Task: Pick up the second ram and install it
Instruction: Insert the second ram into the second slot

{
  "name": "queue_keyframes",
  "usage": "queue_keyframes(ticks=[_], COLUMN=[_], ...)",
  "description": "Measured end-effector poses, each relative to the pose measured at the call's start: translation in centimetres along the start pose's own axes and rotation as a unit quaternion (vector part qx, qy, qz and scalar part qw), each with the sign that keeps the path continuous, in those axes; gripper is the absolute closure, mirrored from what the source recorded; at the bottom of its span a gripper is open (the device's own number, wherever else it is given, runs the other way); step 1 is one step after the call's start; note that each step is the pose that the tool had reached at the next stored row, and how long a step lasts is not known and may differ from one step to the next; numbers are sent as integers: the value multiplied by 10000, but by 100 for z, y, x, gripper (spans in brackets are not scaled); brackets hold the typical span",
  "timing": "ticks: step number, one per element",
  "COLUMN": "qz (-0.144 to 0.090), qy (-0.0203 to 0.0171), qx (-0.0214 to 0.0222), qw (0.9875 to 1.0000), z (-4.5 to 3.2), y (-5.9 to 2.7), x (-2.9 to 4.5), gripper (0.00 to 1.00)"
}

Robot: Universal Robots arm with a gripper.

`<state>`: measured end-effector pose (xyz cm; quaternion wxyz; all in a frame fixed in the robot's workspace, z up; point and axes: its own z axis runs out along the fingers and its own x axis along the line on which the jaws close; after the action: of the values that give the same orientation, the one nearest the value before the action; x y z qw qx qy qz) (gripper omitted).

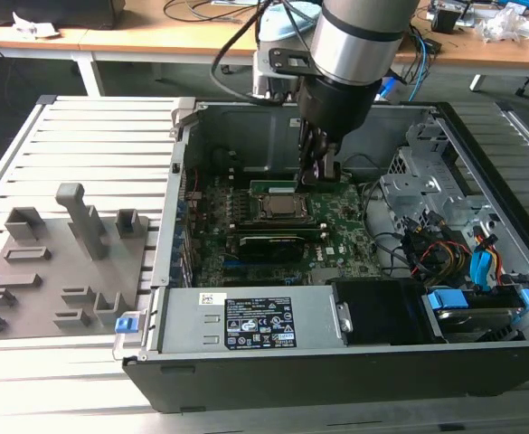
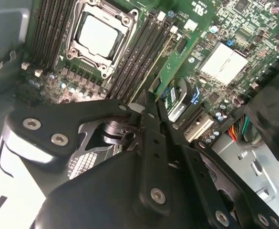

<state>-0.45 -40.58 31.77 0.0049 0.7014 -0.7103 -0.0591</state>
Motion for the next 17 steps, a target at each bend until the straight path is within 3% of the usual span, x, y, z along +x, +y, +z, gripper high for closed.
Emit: queue_keyframes(ticks=[3, 13, 17], qz=[0, 0, 0], qy=[0, 0, 0], qx=[0, 0, 0], qw=[10000, 10000, 10000], z=[117, 287, 410], y=[-11, -26, 8], x=[9, 22, 29], gripper=[87, 87, 87])
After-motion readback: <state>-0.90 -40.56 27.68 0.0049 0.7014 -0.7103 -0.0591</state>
